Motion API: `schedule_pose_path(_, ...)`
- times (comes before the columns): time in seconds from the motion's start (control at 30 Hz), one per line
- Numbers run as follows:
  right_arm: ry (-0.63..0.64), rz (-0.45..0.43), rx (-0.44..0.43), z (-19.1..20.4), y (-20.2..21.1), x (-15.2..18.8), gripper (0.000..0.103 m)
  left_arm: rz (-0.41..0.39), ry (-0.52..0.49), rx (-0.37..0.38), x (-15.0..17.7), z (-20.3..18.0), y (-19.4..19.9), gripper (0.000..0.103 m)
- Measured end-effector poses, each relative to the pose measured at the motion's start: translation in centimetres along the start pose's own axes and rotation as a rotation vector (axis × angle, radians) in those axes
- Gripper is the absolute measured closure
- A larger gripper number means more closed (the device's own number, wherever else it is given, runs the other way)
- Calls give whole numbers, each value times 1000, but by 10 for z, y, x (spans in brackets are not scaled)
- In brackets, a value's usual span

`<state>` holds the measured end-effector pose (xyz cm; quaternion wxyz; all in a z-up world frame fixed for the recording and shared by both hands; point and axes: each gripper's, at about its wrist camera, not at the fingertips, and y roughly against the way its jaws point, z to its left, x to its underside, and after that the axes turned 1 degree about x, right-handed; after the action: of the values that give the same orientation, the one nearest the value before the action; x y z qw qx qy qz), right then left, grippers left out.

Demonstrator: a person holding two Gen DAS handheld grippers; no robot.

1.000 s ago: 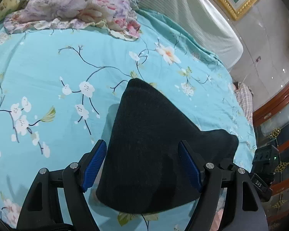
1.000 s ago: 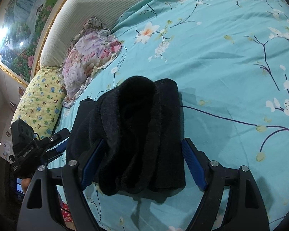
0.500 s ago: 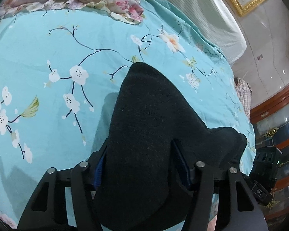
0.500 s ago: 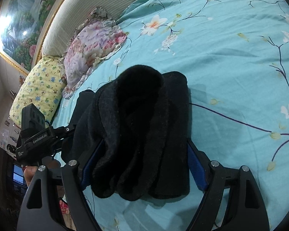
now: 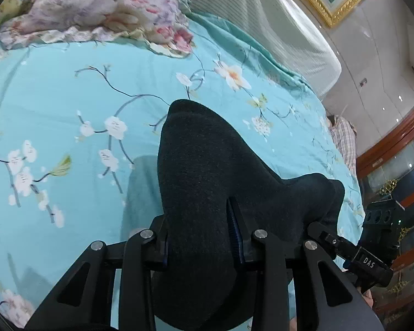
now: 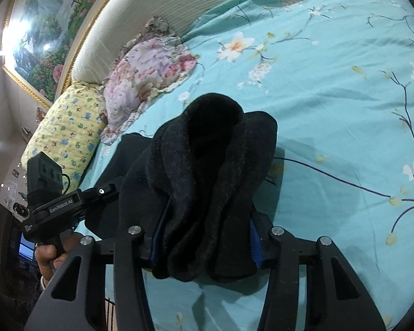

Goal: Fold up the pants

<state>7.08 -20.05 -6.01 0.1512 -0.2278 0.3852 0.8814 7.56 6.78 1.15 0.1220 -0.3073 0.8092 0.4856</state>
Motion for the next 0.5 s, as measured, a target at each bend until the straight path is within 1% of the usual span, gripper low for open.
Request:
schedule_pose_path(0.2,32,14,-54,23,-6,-2,53,-70,27,-26,2,14,36,70)
schedule_pose_path(0.37,83,35,-102,49,-20,-8,53,-133,73,-55,2,40,71,70)
schedule_pose_path(0.5,132,61,-137,74,-40,-15,53,-175,110,-86,0,63,93,70)
